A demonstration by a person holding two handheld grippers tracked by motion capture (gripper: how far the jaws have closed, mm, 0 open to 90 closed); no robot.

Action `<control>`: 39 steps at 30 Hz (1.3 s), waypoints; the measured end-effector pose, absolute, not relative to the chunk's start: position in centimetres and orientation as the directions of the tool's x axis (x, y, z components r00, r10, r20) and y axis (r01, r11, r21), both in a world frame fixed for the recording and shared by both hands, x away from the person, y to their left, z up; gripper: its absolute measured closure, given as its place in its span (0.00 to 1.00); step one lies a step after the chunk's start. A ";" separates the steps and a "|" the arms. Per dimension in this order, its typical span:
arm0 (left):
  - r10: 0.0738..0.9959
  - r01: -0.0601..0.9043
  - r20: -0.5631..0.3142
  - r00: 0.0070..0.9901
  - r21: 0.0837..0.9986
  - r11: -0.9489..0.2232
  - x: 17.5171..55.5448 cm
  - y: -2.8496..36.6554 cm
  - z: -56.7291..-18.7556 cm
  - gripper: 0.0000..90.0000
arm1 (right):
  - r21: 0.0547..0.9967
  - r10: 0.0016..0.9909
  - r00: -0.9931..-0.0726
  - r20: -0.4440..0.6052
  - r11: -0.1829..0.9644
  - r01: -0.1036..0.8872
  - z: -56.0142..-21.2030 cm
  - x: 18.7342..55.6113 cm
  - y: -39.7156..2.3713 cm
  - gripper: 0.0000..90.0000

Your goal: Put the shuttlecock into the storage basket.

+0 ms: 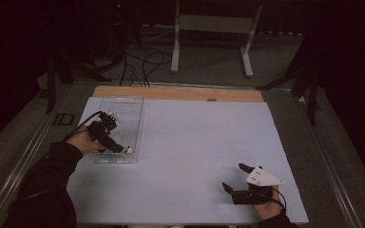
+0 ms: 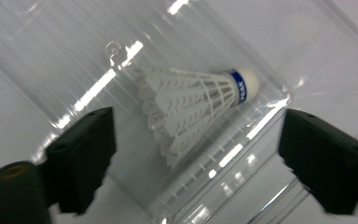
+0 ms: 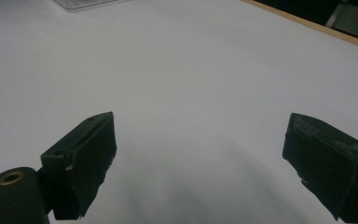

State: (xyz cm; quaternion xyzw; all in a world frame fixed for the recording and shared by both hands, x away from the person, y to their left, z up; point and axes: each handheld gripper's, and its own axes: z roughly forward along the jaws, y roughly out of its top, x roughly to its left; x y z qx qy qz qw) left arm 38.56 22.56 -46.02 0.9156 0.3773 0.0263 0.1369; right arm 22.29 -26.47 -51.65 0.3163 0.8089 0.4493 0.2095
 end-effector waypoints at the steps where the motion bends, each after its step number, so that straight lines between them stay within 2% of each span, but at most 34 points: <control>1: 0.697 0.685 -0.062 0.714 0.269 -0.677 38.6 22.6 -45.9 0.09 | 0.858 0.701 -0.711 -0.054 0.396 0.326 -51.6 22.3 -26.5 0.11; 3: 0.701 0.688 -0.072 0.709 0.286 -0.667 38.6 22.6 -45.6 0.02 | 0.858 0.701 -0.711 -0.054 0.397 0.327 -51.7 22.3 -26.5 0.11; 5: 0.706 0.689 -0.068 0.705 0.299 -0.660 38.6 22.5 -45.3 0.00 | 0.857 0.700 -0.712 -0.057 0.400 0.324 -51.6 22.3 -26.5 0.10; 15: 0.709 0.683 -0.066 0.702 0.344 -0.644 38.6 21.9 -44.2 0.00 | 0.858 0.701 -0.711 -0.053 0.397 0.327 -51.7 22.3 -26.5 0.11; 20: 0.692 0.655 -0.067 0.719 0.399 -0.642 38.4 21.6 -43.7 0.00 | 0.855 0.702 -0.710 -0.054 0.400 0.330 -51.7 22.3 -26.5 0.10; 22: 0.689 0.657 -0.085 0.720 0.402 -0.638 38.4 21.5 -43.6 0.00 | 0.858 0.702 -0.711 -0.055 0.398 0.326 -51.6 22.3 -26.5 0.11; 31: 0.683 0.643 -0.068 0.727 0.414 -0.644 38.2 20.6 -43.1 0.00 | 0.858 0.701 -0.711 -0.059 0.400 0.323 -51.6 22.3 -26.6 0.10; 36: 0.679 0.647 -0.096 0.727 0.424 -0.634 38.3 20.2 -42.6 0.00 | 0.859 0.702 -0.710 -0.055 0.396 0.324 -51.6 22.3 -26.7 0.10; 39: 0.697 0.649 -0.074 0.713 0.447 -0.615 38.2 19.8 -42.3 0.00 | 0.858 0.703 -0.709 -0.056 0.397 0.326 -51.6 22.3 -26.7 0.11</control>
